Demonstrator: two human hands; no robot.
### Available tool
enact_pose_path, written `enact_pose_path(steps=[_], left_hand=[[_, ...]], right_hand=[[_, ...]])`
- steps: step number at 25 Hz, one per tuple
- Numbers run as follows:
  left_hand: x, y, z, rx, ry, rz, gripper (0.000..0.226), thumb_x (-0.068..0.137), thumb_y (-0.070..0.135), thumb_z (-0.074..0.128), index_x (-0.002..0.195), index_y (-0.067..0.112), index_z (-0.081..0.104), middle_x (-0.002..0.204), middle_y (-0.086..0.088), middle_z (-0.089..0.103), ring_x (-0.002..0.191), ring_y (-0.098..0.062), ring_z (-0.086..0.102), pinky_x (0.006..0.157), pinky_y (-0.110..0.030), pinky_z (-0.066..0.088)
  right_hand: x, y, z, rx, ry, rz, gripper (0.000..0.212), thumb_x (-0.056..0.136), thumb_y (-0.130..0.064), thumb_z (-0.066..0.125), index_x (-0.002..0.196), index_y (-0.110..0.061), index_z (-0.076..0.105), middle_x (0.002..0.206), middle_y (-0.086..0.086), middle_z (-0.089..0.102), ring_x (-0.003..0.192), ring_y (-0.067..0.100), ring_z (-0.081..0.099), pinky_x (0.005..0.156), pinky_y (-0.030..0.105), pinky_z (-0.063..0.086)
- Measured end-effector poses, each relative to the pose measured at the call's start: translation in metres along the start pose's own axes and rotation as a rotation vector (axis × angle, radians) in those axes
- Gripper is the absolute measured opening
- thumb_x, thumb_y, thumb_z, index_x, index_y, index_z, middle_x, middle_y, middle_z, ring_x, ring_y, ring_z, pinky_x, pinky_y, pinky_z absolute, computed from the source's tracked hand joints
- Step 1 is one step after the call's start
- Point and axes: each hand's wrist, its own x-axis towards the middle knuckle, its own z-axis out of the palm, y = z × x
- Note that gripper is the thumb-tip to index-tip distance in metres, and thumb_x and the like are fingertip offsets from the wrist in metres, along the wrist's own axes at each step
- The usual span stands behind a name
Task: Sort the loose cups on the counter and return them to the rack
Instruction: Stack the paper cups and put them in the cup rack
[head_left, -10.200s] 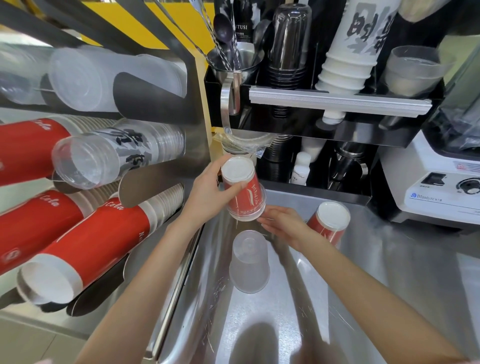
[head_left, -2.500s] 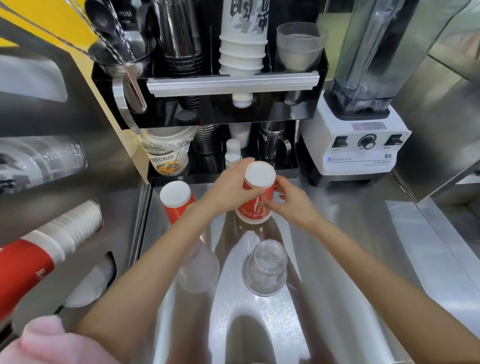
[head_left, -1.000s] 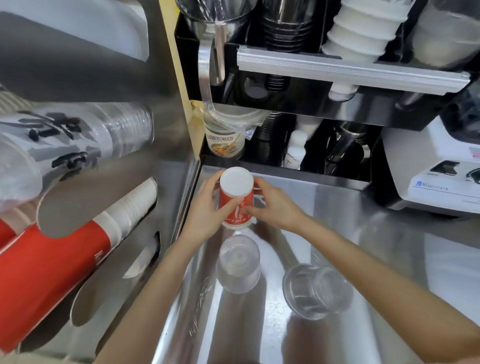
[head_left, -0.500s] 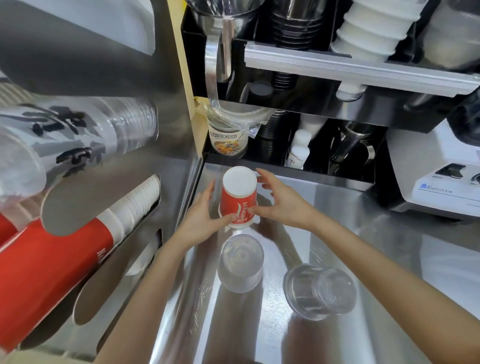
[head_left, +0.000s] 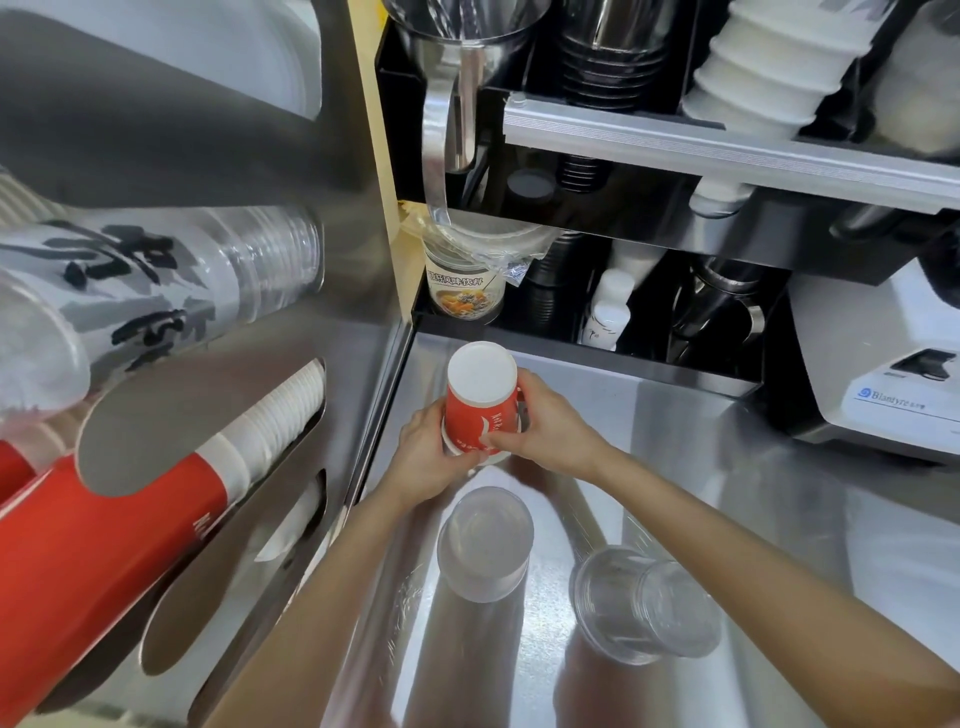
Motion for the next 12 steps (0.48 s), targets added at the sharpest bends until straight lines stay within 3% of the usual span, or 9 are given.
enact_pose_path(steps=[8,12], left_hand=[[-0.007,0.020,-0.006,-0.060,0.006,0.044,0.082,0.059,0.037,0.076,0.129,0.021,0.037,0.133,-0.008,0.043,0.115,-0.027,0.054,0.098,-0.048,0.048],[-0.014,0.038,-0.011,-0.027,0.033,0.124,0.077,0.070,0.026,0.075,0.134,0.017,0.033,0.135,-0.009,0.039,0.121,-0.023,0.047,0.102,-0.033,0.041]], right_hand=[[-0.012,-0.008,-0.012,0.064,0.068,-0.023,0.073,0.074,-0.019,0.072,0.134,-0.018,0.031,0.137,0.006,0.045,0.121,0.020,0.047,0.095,0.027,0.042],[-0.027,-0.021,-0.025,0.043,0.142,-0.065,0.072,0.075,-0.019,0.071,0.134,-0.017,0.031,0.136,0.004,0.044,0.116,0.013,0.046,0.093,0.023,0.038]])
